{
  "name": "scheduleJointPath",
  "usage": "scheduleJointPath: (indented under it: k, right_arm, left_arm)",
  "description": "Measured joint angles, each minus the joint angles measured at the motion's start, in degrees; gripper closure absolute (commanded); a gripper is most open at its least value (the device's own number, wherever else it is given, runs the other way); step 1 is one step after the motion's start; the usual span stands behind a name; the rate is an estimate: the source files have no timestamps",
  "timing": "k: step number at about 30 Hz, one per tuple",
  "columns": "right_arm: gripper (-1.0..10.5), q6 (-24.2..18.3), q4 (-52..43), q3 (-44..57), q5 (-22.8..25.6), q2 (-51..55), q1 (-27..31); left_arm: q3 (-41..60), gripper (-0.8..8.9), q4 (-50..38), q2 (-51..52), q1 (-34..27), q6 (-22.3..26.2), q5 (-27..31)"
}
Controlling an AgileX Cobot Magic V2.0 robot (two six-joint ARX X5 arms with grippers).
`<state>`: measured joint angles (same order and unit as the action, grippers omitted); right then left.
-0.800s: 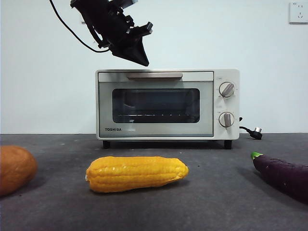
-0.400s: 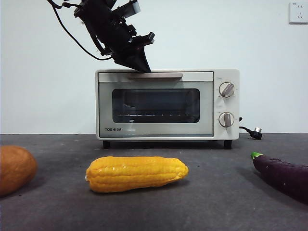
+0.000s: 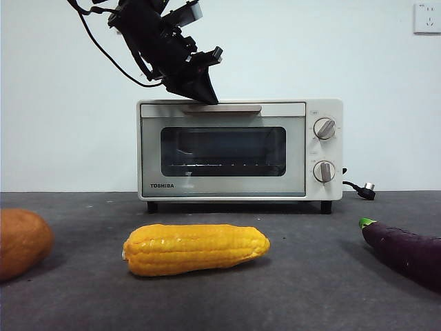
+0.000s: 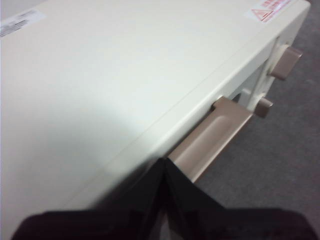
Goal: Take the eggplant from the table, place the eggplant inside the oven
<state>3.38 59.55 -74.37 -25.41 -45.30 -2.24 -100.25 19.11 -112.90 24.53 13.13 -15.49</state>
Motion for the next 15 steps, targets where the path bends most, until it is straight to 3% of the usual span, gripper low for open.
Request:
scheduleJointPath:
  k: [15]
  right_arm:
    - [3.5,-0.04,-0.44,0.0,0.0,-2.1,0.0]
  left_arm:
    - [-1.75,8.19,1.95,-2.49,6.03,0.37,-2.89]
